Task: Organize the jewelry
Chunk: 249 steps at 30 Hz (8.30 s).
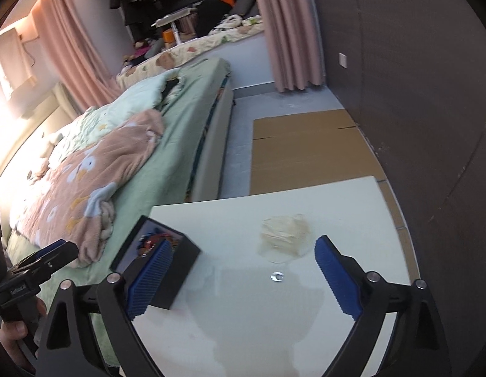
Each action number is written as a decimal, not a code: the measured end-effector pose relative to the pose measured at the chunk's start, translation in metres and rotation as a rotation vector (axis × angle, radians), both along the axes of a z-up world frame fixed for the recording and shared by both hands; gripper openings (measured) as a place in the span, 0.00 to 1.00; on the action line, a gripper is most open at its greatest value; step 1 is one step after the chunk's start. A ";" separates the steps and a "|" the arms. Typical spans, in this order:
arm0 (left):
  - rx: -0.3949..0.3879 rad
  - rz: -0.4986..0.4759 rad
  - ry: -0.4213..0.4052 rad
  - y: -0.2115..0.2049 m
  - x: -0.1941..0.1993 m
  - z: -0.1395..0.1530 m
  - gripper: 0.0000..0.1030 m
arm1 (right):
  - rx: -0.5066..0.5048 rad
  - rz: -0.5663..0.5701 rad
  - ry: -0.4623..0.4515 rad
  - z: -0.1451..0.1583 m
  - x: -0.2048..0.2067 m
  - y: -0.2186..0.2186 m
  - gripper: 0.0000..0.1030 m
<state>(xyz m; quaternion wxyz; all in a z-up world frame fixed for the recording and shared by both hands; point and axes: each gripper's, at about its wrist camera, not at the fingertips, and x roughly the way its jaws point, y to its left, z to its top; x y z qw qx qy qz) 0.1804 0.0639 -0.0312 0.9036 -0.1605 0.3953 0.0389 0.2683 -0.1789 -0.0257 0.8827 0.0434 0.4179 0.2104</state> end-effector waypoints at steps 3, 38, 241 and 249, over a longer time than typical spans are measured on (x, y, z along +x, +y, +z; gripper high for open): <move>0.011 -0.034 0.003 -0.017 0.008 -0.001 0.95 | 0.021 -0.020 0.013 -0.007 0.001 -0.018 0.90; 0.148 -0.370 0.170 -0.180 0.095 -0.103 0.53 | 0.057 -0.172 0.186 -0.109 0.017 -0.127 0.79; 0.168 -0.024 -0.196 -0.041 -0.207 0.103 0.95 | -0.004 0.000 -0.127 0.069 -0.210 -0.062 0.93; 0.161 -0.031 -0.186 -0.042 -0.197 0.097 0.95 | -0.006 -0.018 -0.109 0.060 -0.206 -0.061 0.93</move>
